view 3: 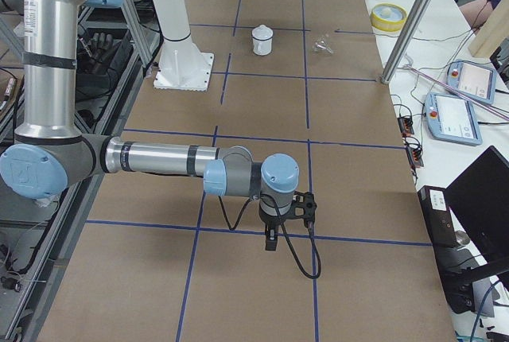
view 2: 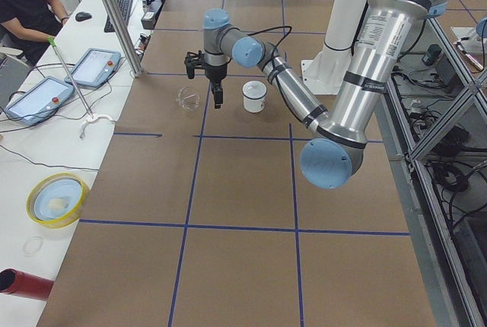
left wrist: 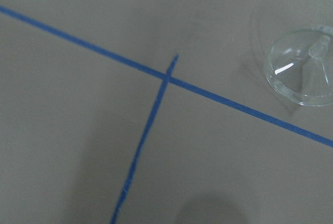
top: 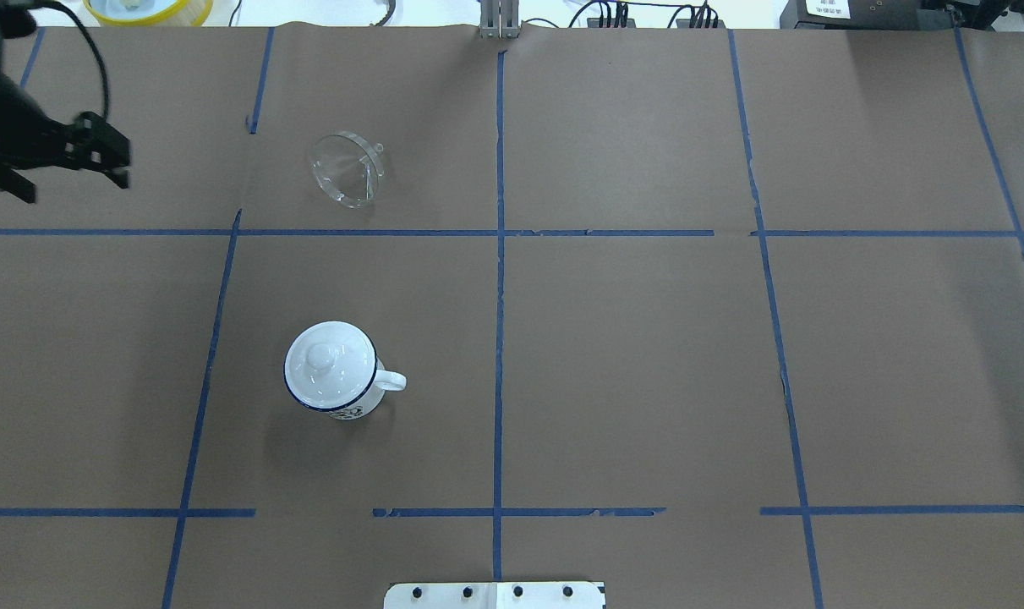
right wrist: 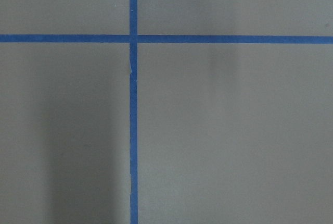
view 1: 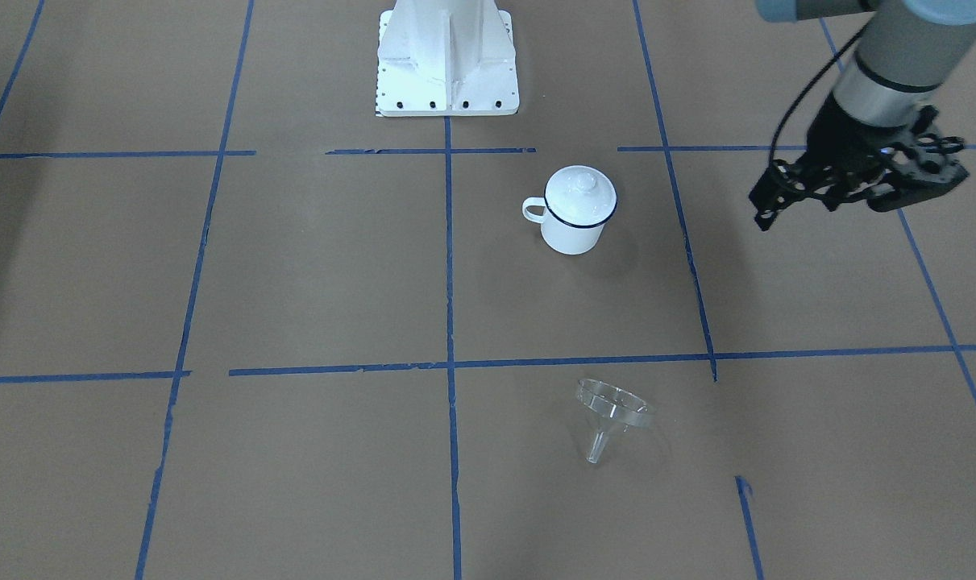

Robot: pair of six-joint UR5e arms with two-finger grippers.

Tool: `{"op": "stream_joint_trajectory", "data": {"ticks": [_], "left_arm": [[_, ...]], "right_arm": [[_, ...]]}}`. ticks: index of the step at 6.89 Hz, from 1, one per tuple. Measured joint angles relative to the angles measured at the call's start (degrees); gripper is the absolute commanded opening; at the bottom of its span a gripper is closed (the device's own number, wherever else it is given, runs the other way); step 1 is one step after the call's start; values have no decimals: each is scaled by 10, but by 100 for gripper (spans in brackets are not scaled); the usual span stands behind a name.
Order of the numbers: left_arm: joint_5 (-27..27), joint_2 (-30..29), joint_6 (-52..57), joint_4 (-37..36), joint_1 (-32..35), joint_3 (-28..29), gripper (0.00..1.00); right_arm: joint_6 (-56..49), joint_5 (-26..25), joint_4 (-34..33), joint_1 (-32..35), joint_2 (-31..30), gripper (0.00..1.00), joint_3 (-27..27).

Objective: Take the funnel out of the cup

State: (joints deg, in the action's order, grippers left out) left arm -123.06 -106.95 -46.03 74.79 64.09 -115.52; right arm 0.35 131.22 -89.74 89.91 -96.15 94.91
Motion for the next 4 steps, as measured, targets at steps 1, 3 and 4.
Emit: {"op": "stream_joint_trajectory", "data": {"ticks": [1, 3, 4], "left_arm": [[-20, 19, 153, 1, 74, 42, 100], [-68, 64, 386, 19, 199, 125, 100], [-93, 105, 440, 64, 231, 153, 100]], "right_arm": [[0, 0, 0, 0, 0, 100, 0], [0, 0, 0, 0, 0, 100, 0], [0, 0, 0, 0, 0, 100, 0]]}}
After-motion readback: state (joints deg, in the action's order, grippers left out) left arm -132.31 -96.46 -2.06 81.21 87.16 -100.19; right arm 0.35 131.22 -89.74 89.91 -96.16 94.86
